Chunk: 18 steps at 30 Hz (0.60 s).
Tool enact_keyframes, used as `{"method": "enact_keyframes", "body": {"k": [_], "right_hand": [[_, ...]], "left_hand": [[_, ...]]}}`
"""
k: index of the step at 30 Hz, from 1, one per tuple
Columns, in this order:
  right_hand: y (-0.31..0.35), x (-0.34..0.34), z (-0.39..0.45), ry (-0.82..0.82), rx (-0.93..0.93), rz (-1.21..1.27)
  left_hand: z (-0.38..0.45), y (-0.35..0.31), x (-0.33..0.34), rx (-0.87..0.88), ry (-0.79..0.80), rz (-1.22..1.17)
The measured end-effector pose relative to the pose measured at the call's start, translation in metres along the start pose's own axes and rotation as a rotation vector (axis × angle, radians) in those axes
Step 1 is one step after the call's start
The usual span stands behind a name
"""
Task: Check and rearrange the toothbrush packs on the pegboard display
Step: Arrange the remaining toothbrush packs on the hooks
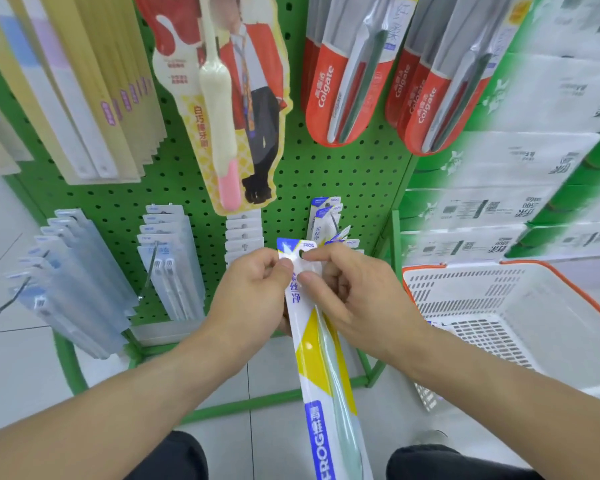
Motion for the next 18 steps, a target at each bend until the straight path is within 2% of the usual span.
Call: {"method": "enact_keyframes", "body": {"k": [4,7,9,11,14,16,18], "right_hand": [[0.000,0.002,-0.004,0.015,-0.141,-0.095],[0.002,-0.008,-0.007,-0.129,-0.225,-0.103],[0.000,-0.015,-0.008,-0.174,-0.189,-0.015],[-0.008,-0.014,-0.007,-0.098,-0.017,0.053],[-0.032,0.005,-0.017,0.162,0.397,0.119],[-0.039,0.019,-0.032,0.369,0.595,0.350],[-0.035,0.024,-0.043,0.470,0.667,0.563]], "left_hand": [[0.002,0.004,-0.004,-0.073,-0.020,-0.053],[0.000,0.008,-0.002,-0.136,-0.016,-0.112],[-0.002,0.011,0.002,-0.154,-0.014,-0.125],[-0.003,0.014,0.003,-0.146,-0.025,-0.113],[-0.002,0.016,-0.001,-0.104,-0.088,-0.077],[0.000,0.014,-0.003,-0.078,-0.123,-0.074],[0.001,0.011,-0.002,-0.059,-0.122,-0.081]]}}
Point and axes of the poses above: each hand's wrist, its own z-axis towards the middle knuckle, its own x-axis out of the palm, y = z × x, the point moved 8 cm from there along z, towards the middle knuckle, and after that the axes turned 3 degrees about z, right-handed, at the moved point
